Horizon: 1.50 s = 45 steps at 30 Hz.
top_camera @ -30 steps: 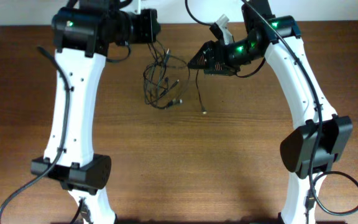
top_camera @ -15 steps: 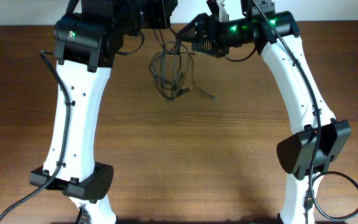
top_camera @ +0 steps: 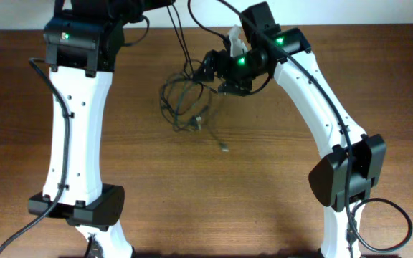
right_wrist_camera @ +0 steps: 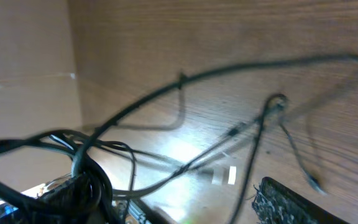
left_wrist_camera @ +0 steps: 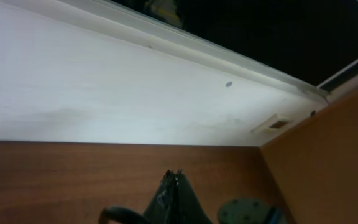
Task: Untangle cables
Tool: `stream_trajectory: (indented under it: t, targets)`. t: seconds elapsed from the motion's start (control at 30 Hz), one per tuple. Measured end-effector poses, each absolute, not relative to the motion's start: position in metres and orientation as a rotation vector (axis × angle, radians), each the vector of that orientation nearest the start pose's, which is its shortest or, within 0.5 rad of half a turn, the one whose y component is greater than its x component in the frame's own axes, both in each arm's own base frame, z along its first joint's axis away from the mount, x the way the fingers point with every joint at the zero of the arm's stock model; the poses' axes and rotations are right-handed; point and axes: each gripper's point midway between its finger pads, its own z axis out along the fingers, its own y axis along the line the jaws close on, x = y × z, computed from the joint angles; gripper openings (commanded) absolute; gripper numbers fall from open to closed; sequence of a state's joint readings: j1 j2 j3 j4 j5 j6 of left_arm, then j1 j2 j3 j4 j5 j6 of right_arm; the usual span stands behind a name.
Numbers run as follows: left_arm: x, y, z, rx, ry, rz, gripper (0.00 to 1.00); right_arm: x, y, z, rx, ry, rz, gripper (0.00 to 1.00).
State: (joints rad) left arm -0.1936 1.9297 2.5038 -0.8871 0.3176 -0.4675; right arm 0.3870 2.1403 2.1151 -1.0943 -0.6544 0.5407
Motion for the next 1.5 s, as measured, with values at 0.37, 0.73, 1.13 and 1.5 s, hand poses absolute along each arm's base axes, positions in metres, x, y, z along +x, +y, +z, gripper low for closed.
stream_trajectory:
  t: [0.37, 0.73, 1.13, 1.5]
  targets:
    - [0.505, -0.082, 0.465, -0.179, 1.942, -0.678, 0.00, 0.424, 0.200, 0.152, 0.129, 2.984, 0.546, 0.69]
    - [0.506, -0.077, 0.460, -0.166, 1.955, -0.747, 0.00, 0.426, 0.144, 0.160, 0.198, 2.981, 0.353, 0.90]
    - [0.439, -0.109, 0.422, 0.474, 2.069, -0.865, 0.28, 0.402, 0.095, 0.160, -0.210, 2.967, 0.951, 0.99]
    - [0.464, -0.116, 0.287, 0.538, 2.505, -0.555, 0.00, 0.407, 0.106, 0.159, -0.148, 2.944, 1.038, 0.99]
